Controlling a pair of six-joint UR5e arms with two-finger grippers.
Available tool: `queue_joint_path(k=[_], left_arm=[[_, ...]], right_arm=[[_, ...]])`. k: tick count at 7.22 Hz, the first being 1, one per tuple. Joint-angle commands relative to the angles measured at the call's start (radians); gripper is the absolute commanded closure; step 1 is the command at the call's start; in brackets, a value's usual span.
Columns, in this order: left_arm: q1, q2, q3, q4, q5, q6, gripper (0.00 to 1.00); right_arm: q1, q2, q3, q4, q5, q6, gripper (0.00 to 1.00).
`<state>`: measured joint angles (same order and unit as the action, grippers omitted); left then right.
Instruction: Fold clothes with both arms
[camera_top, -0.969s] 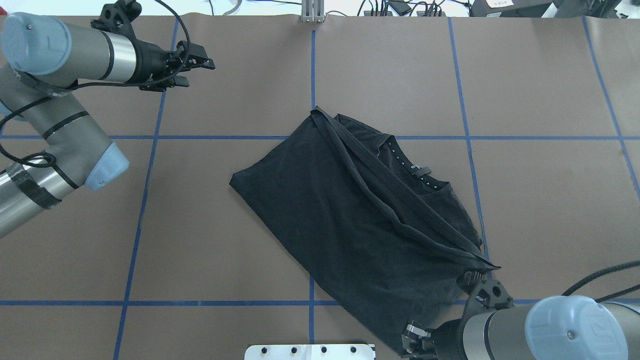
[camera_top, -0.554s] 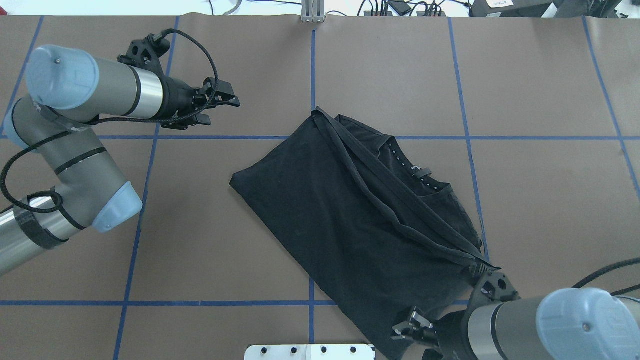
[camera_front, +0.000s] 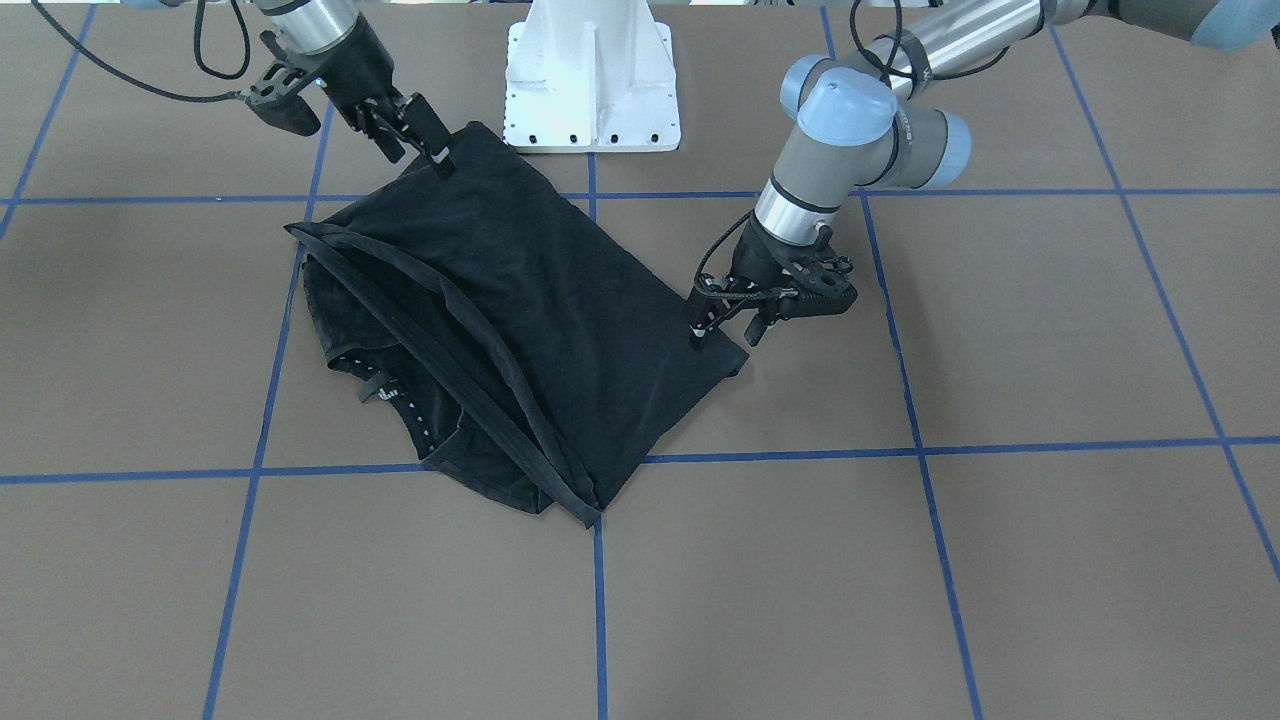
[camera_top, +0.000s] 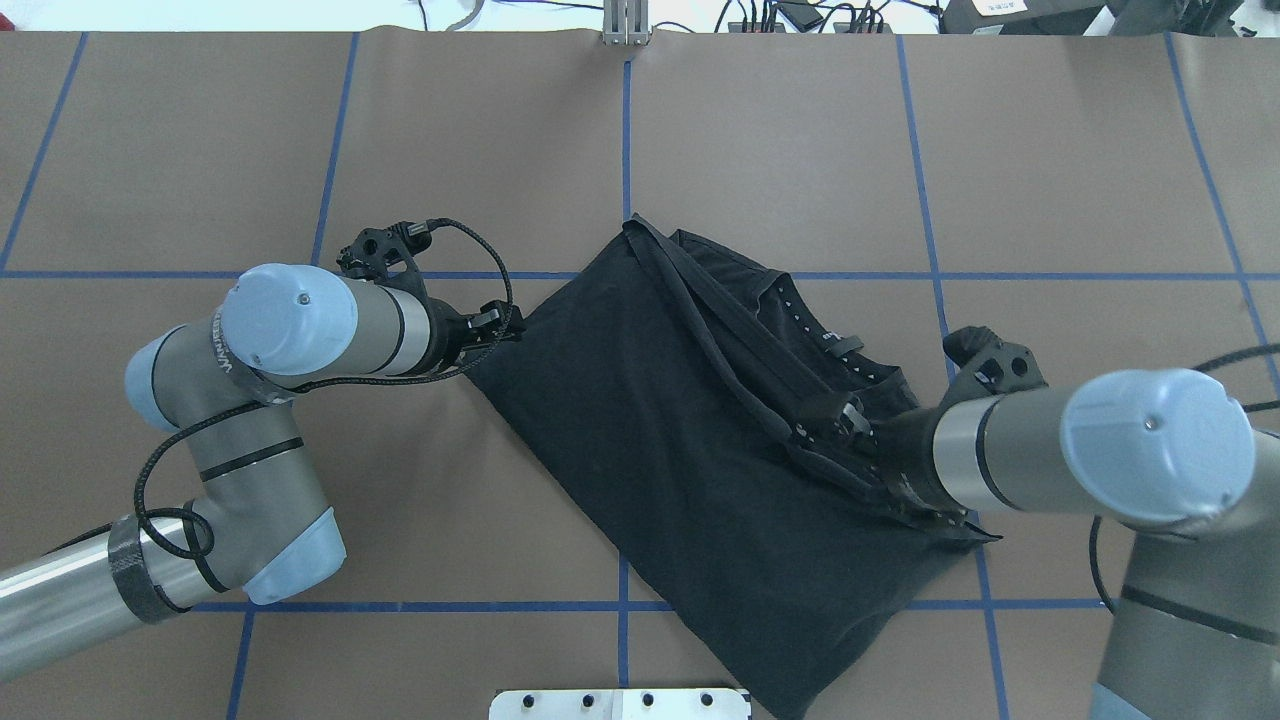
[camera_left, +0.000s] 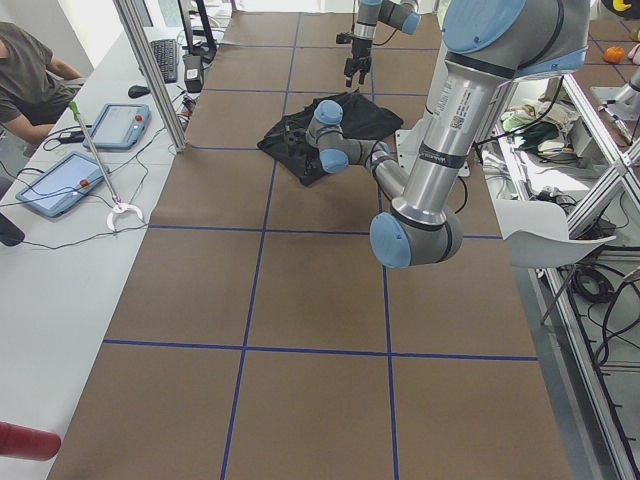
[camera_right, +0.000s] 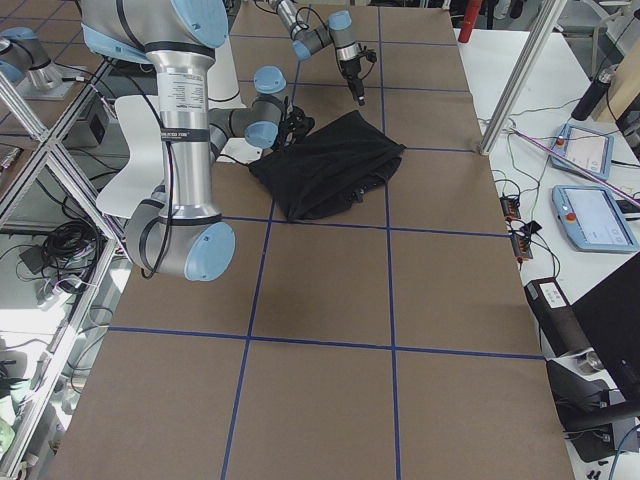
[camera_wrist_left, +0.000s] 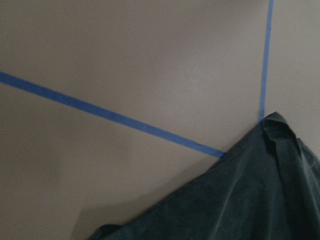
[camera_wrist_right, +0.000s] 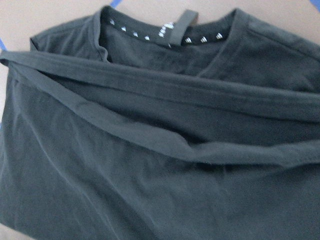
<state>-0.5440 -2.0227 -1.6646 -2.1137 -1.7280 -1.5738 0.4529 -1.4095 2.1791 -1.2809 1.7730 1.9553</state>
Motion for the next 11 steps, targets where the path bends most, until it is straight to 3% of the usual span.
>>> queue_joint_path(k=[1, 2, 7, 8, 9, 11], left_arm=[[0.013, 0.018, 0.016, 0.005, 0.002, -0.009, 0.32], [0.015, 0.038, 0.017, -0.005, 0.002, -0.012, 0.37], [0.022, 0.035, 0.031, -0.006, 0.001, -0.012, 0.59], [0.022, 0.029, 0.031, -0.006, 0.001, -0.012, 0.67], [0.022, 0.029, 0.031, -0.006, 0.001, -0.011, 0.84], [0.022, 0.032, 0.032, -0.008, 0.001, -0.008, 0.93]], right_arm=[[0.117, 0.160, -0.184, -0.037, -0.001, -0.061, 0.00], [0.134, 0.164, -0.226, -0.031, 0.000, -0.112, 0.00], [0.145, 0.165, -0.228, -0.034, 0.003, -0.131, 0.00], [0.145, 0.165, -0.226, -0.035, 0.009, -0.131, 0.00], [0.150, 0.162, -0.226, -0.035, 0.035, -0.131, 0.00], [0.156, 0.162, -0.226, -0.037, 0.043, -0.131, 0.00]])
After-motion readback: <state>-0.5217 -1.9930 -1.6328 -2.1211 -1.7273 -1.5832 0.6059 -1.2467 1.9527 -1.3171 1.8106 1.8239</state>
